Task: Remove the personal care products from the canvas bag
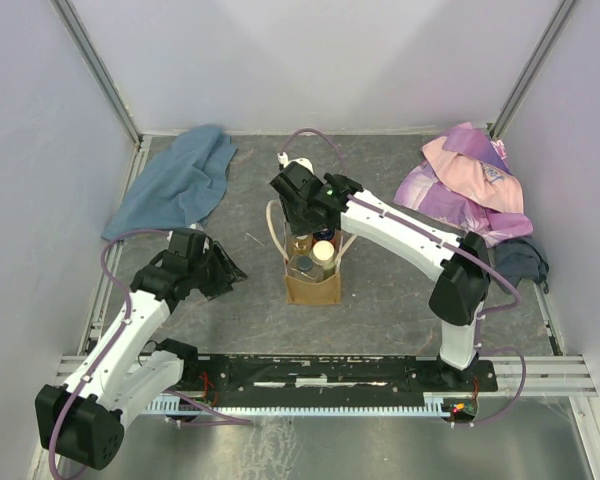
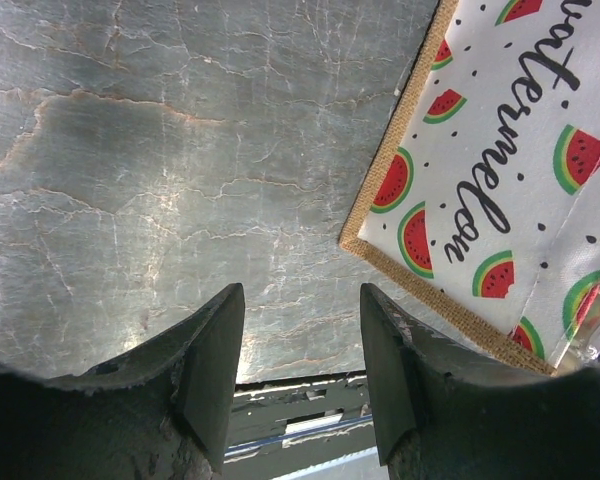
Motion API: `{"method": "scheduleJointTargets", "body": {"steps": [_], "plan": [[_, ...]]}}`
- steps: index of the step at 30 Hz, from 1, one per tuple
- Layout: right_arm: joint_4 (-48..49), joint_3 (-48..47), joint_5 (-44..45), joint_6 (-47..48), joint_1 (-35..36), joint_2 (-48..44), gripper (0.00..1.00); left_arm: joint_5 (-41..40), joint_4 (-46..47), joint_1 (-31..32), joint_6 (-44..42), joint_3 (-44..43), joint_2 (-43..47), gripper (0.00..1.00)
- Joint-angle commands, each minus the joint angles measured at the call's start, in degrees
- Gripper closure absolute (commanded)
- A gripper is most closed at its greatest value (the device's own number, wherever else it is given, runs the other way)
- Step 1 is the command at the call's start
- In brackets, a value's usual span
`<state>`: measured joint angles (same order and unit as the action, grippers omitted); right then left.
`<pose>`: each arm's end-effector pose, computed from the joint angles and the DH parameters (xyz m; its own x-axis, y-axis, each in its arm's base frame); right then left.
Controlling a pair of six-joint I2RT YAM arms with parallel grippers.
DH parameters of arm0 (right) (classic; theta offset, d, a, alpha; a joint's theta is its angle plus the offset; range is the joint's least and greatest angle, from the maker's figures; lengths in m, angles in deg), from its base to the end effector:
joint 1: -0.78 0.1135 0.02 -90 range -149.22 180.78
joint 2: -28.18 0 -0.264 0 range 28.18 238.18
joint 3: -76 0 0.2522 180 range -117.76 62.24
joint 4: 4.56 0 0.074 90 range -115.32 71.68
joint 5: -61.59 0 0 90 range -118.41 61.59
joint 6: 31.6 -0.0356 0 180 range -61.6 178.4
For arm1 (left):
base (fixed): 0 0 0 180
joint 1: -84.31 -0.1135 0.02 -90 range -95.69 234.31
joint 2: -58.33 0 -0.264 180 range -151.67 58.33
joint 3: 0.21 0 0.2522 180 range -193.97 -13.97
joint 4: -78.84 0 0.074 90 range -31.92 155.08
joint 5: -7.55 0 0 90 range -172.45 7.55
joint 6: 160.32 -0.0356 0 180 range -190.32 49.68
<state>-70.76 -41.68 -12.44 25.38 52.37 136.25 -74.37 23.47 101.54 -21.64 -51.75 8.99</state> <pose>0.2625 0.3153 0.3162 -0.7941 -0.1583 -0.5868 -0.2701 0.9568 0.1075 0.1566 -0.0538 0.2360 -0.7855 -0.5349 -0.3113 -0.3274 0.7860 -0.5245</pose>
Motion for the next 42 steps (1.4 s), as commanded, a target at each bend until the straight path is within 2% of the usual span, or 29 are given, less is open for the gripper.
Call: {"method": "scheduleJointTargets", "body": {"steps": [1, 14, 25, 33, 42], "plan": [[-2.4, -3.5, 0.9, -0.4, -0.2, -3.0, 0.77, 1.2, 2.1, 0.2, 2.0, 0.6, 0.4, 0.43], [-9.3, -20.6, 3.9, 3.3, -0.2, -1.8, 0.77, 1.5, 2.1, 0.2, 2.9, 2.4, 2.5, 0.44], [-15.5, -37.3, 8.3, 8.0, -0.3, 1.9, 0.72, 1.2, 1.9, 0.2, 2.6, 2.0, 2.2, 0.44], [-15.3, -42.0, 10.2, 10.6, -1.9, 1.8, 0.69, 0.8, 1.1, 0.2, 2.6, 2.2, 2.6, 0.44], [-12.4, -41.4, 10.1, 12.4, -6.8, -1.1, 0.69, 0.7, 1.0, 0.2, 2.7, 2.4, 2.6, 0.44]]}}
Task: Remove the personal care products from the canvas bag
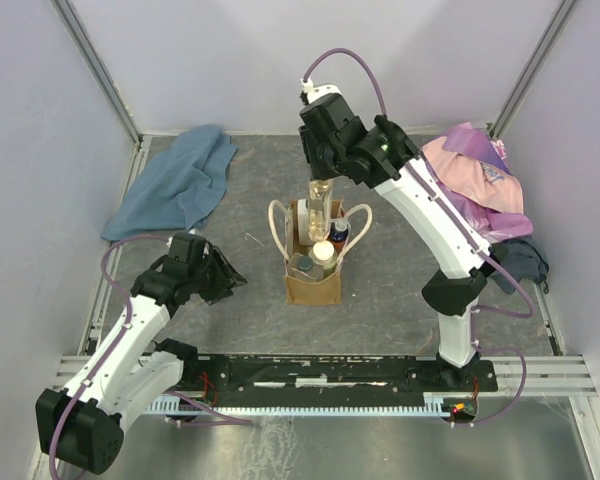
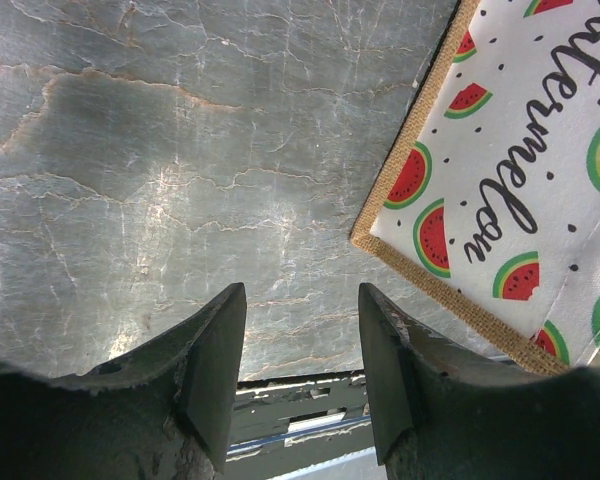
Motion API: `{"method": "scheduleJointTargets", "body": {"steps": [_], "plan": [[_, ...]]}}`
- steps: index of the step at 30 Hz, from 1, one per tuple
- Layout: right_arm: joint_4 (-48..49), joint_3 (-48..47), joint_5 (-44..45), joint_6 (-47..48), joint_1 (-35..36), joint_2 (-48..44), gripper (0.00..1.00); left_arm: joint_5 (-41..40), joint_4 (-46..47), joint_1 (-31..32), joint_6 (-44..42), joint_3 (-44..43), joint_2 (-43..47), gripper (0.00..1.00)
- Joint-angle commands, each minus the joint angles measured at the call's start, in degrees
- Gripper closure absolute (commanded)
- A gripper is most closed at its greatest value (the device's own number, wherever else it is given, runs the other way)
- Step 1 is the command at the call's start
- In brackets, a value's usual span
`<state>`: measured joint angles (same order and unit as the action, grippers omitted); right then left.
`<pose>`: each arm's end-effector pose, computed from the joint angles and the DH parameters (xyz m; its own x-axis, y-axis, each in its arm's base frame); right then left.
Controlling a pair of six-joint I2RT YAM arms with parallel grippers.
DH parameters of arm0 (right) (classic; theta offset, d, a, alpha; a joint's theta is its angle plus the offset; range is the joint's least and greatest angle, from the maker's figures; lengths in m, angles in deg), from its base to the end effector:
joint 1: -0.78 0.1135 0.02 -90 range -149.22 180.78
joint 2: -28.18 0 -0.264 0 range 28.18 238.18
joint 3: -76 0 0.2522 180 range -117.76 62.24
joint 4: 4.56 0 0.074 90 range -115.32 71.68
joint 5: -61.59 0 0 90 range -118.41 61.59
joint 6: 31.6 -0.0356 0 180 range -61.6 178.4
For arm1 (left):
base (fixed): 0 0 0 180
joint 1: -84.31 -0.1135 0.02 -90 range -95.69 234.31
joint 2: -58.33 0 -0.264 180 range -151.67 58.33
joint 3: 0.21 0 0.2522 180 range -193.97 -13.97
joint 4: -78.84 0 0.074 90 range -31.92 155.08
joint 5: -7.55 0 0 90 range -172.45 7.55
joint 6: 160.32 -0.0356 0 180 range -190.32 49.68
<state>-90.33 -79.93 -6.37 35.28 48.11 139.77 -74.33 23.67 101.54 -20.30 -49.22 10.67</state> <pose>0.2658 0.2687 0.4644 -0.6052 -0.1195 -0.7870 -0.2753 0.9591 0.0660 0.1502 -0.0518 0.2264 -0.7811 -0.5520 -0.2919 -0.3512 0.7749 -0.5256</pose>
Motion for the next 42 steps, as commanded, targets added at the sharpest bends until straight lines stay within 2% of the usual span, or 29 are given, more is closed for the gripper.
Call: {"method": "scheduleJointTargets", "body": {"steps": [1, 8, 15, 21, 42], "plan": [[7.7, -3.1, 4.2, 2.7, -2.9, -5.0, 0.69, 0.6, 0.8, 0.2, 1.4, 0.0, 0.9, 0.44], [10.8, -2.8, 2.3, 3.1, -7.1, -7.2, 0.68, 0.6, 0.8, 0.2, 2.2, 1.3, 2.3, 0.44], [14.0, -3.2, 5.2, 4.6, -8.0, -8.6, 0.67, 0.5, 0.9, 0.2, 2.8, 2.1, 2.5, 0.44], [14.3, -2.6, 5.0, 4.9, -11.7, -8.9, 0.67, 0.4, 0.9, 0.2, 3.4, 3.1, 3.7, 0.44], [23.9, 14.9, 1.1, 5.9, -21.6, -14.6, 0.67, 0.6, 1.9, 0.2, 4.1, 3.6, 3.0, 0.44]]}}
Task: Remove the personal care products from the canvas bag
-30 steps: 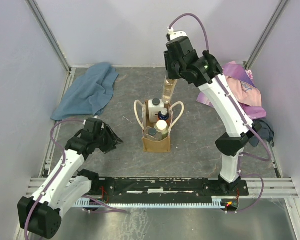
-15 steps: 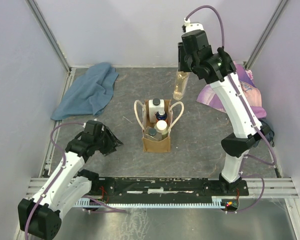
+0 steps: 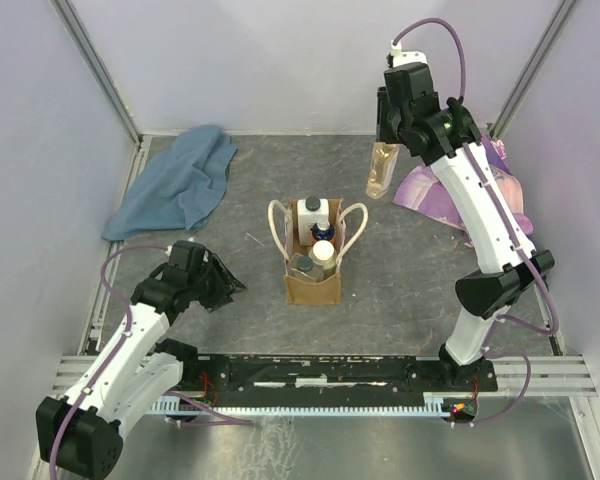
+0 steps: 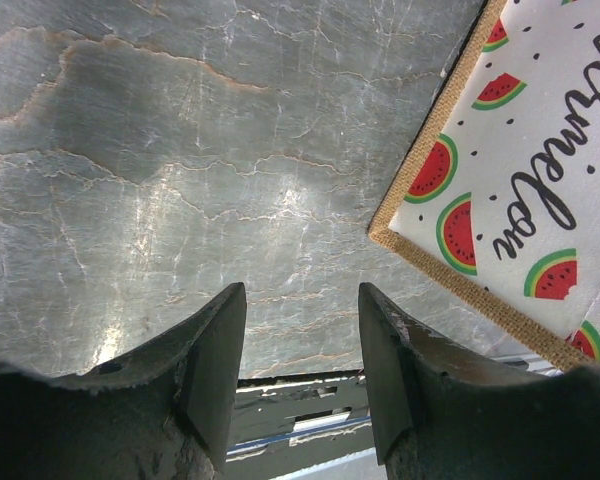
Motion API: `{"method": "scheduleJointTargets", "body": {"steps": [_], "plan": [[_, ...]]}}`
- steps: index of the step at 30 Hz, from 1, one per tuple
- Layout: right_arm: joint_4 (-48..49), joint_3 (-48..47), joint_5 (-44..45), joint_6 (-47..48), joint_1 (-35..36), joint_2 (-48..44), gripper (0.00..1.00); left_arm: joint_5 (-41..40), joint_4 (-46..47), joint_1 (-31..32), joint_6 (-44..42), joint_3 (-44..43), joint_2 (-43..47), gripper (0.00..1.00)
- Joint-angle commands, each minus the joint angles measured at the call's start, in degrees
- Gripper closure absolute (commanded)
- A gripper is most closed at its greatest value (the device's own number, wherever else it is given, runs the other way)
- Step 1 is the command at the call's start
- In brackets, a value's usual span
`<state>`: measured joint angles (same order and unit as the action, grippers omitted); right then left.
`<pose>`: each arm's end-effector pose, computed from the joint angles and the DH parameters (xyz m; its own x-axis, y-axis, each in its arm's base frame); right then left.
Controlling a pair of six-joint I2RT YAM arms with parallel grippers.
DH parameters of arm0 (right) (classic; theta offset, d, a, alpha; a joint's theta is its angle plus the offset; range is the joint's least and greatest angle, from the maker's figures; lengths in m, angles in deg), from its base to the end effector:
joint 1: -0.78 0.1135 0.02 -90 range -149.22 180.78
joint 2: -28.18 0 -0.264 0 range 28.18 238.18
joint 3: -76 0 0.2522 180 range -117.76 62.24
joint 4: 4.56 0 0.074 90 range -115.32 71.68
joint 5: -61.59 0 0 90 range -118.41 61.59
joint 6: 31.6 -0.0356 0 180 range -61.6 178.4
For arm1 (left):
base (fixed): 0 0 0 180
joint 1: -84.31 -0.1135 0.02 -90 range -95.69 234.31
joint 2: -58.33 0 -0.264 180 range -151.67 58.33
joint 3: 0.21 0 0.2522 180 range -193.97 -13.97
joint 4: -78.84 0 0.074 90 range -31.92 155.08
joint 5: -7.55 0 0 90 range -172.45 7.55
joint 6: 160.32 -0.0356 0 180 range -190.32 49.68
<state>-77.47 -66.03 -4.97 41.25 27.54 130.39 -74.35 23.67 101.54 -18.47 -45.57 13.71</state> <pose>0.3268 0.1490 0.4748 -0.4999 0.0509 -0.8646 0.0334 0.9987 0.0395 0.1397 -0.0486 0.2133 -0.7721 -0.5757 -0.2692 -0.3814 0.7586 -0.5282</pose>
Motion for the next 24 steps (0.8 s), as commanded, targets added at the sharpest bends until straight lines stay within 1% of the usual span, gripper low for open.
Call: {"method": "scheduleJointTargets", "body": {"steps": [1, 6, 15, 24], "plan": [[11.9, 2.4, -0.3, -0.2, -1.3, -5.4, 0.67, 0.6, 1.9, 0.2, 2.3, 0.0, -0.1, 0.44], [16.5, 9.7, -1.2, -0.5, -2.9, -6.7, 0.67, 0.6, 1.8, 0.2, 2.2, 0.6, 0.4, 0.44], [28.3, 24.7, -3.1, -1.2, -5.9, -8.3, 0.67, 0.0, 1.2, 0.2, 2.8, 1.9, 1.9, 0.44], [34.8, 31.8, -4.1, -1.5, -6.7, -6.0, 0.68, -0.2, 1.2, 0.2, 2.6, 1.4, 0.4, 0.44]]}}
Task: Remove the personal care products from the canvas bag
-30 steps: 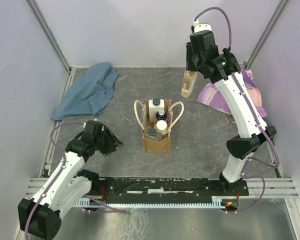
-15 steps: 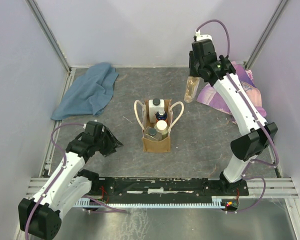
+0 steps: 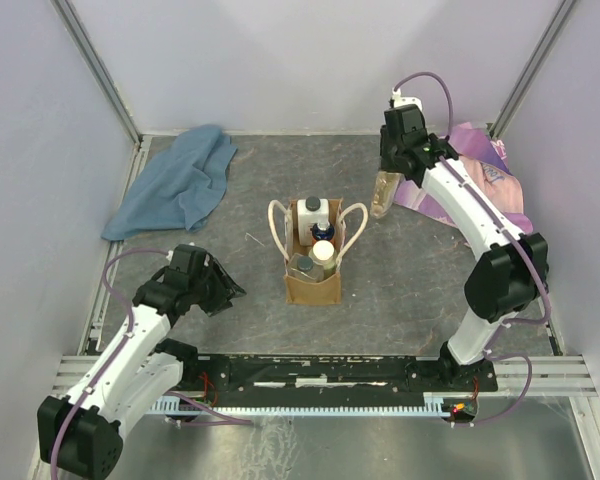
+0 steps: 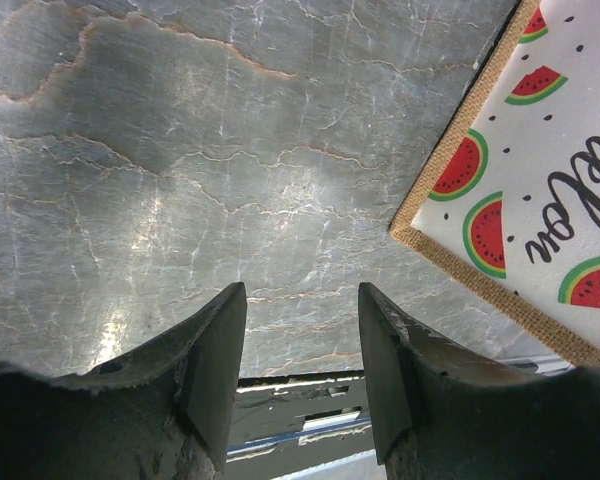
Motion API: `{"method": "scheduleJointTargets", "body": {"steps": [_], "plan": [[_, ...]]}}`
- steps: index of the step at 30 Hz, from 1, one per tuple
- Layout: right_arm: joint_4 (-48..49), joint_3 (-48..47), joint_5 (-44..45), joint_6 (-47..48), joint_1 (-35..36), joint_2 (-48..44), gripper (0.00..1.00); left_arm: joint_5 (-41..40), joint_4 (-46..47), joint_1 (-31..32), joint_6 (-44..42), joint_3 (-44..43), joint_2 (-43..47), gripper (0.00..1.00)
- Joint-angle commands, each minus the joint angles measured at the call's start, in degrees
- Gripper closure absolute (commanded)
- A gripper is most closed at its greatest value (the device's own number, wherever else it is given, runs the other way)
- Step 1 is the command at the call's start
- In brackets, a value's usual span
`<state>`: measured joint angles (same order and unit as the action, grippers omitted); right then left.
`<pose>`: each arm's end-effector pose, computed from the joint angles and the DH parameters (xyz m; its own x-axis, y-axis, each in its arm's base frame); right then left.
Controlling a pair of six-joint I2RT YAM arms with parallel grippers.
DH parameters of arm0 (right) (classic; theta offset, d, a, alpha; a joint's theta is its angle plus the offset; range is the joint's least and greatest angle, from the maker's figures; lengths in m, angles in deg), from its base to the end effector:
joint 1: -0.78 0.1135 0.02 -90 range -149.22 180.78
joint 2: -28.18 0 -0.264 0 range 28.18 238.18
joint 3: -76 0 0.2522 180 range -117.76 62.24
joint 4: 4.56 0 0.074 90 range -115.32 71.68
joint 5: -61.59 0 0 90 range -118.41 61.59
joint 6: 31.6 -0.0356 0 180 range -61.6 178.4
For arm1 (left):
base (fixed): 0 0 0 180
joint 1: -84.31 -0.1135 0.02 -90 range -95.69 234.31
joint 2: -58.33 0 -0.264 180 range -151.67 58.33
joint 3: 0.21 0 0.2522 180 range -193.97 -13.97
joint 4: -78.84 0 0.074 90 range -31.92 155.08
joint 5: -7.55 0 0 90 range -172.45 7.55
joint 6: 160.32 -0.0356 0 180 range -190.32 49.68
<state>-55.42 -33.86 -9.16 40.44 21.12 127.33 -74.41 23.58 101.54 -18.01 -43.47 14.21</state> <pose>0.3717 0.1253 0.3516 -0.6035 0.0868 -0.7927 0.0990 0.9945 0.0335 0.1356 -0.0473 0.2028 -0.7758 -0.5798 -0.2489 -0.4026 0.7587 -0.5121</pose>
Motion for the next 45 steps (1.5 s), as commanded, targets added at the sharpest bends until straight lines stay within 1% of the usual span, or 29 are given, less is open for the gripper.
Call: {"method": "scheduleJointTargets", "body": {"steps": [1, 16, 17, 20, 22, 23, 27, 29, 32, 36, 39, 42, 45], "plan": [[13.1, 0.0, 0.2, -0.7, -0.3, -2.5, 0.68, -0.1, 1.2, 0.2, 2.2, -0.7, -0.1, 0.45], [15.7, 4.6, -0.1, -2.3, -0.7, 1.1, 0.67, 0.5, 0.4, 0.2, 2.8, -0.3, 1.9, 0.45], [15.7, 4.8, -0.1, -2.2, -0.7, 1.1, 0.65, 0.3, 0.0, 0.1, 2.9, -0.4, 2.3, 0.45], [15.4, 5.2, -0.1, -2.6, -0.7, 1.0, 0.47, -0.1, -0.8, 0.2, 3.1, -0.6, 3.6, 0.45], [15.3, 5.4, 0.0, -2.8, -0.7, 0.5, 0.39, 0.0, -0.8, 0.2, 3.2, -0.8, 4.0, 0.45], [15.0, 5.3, -0.1, -2.9, -0.7, 0.3, 0.37, 0.1, -0.8, 0.1, 3.2, -1.0, 4.1, 0.45], [13.5, 5.4, -1.3, -3.3, -0.5, -3.6, 0.37, -0.9, -1.4, 0.2, 3.0, -3.5, 3.4, 0.44], [12.1, 5.8, -4.2, -4.1, -0.3, -6.7, 0.39, -1.6, -1.7, 0.3, 2.0, -6.2, 2.3, 0.47], [9.0, 5.9, -11.1, -5.5, 1.4, -11.7, 0.43, -4.1, -3.0, 1.2, -0.8, -13.4, -0.7, 0.51], [3.7, 3.4, -9.7, -3.2, 12.1, -16.3, 0.44, -7.8, -3.5, 3.6, -3.7, -25.5, -5.8, 0.52], [0.7, 1.6, -8.8, -3.8, 18.9, -16.7, 0.45, -7.9, -3.7, 5.8, -5.3, -35.0, -11.8, 0.52], [-0.6, 1.8, -8.7, -5.2, 21.8, -15.3, 0.47, -8.5, -3.7, 10.5, -5.3, -41.4, -17.5, 0.52], [-2.3, 2.2, -8.7, -6.1, 22.6, -13.0, 0.47, -14.9, -2.6, 20.7, -3.6, -45.0, -21.7, 0.53]]}}
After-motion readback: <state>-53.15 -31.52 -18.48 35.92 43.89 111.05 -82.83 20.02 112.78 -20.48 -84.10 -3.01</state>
